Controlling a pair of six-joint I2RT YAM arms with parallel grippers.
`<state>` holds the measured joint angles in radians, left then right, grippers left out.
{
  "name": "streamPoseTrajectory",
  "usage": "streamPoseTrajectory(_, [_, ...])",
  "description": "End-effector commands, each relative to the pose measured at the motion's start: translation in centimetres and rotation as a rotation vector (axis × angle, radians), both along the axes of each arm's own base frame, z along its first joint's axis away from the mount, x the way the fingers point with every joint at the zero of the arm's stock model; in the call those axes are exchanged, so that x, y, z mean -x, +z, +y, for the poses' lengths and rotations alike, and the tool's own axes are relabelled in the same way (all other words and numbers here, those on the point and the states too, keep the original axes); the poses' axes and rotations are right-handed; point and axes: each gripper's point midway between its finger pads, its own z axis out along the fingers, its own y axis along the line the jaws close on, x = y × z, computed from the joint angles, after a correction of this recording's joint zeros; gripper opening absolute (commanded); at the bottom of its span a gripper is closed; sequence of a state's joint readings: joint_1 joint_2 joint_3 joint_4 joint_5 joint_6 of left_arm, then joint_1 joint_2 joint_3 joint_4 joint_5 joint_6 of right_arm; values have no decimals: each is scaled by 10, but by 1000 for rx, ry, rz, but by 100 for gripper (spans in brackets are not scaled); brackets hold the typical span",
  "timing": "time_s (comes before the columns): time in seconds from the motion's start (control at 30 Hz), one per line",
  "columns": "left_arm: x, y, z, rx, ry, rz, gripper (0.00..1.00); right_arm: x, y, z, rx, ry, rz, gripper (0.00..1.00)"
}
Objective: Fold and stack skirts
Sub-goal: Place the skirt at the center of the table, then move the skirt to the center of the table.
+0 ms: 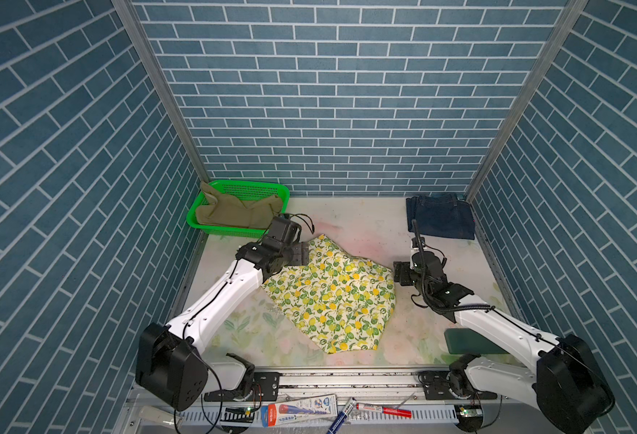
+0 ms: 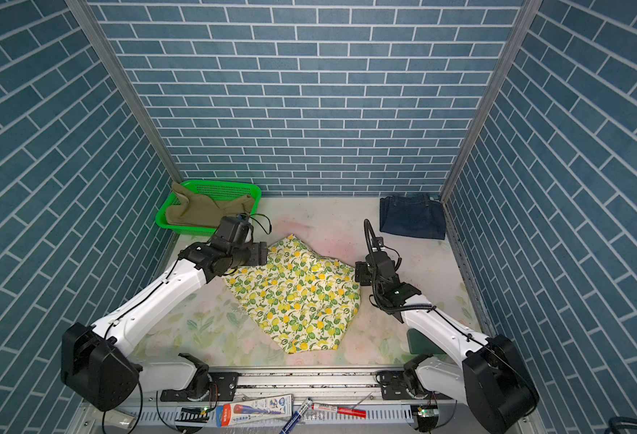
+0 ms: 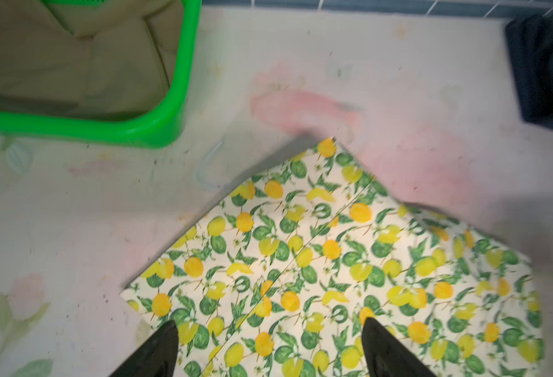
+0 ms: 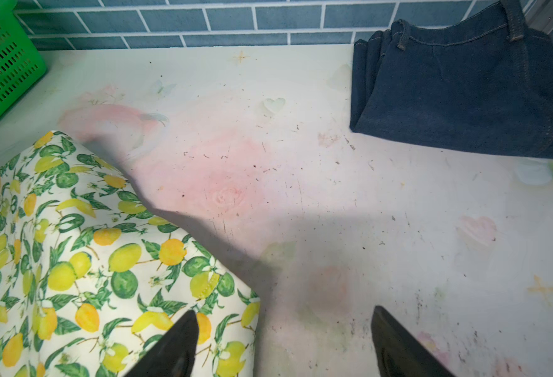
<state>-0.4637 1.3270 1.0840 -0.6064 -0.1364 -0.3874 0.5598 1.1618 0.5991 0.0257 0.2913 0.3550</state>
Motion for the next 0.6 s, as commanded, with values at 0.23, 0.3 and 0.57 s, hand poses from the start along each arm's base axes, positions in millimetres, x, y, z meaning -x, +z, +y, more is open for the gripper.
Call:
streamPoseTrajectory(0.23, [25,-80,26,-156,115,116,89,-7,-11,20,-126,39,150,89])
streamPoseTrajectory(0.3, [25,-87,25,-159,116,124,89,-5,-16,23,-170,39,200,90])
streamPoseTrajectory(0.57, [25,-109,18,-157,96,160,89,1,-57,30,-294,-12,355,91])
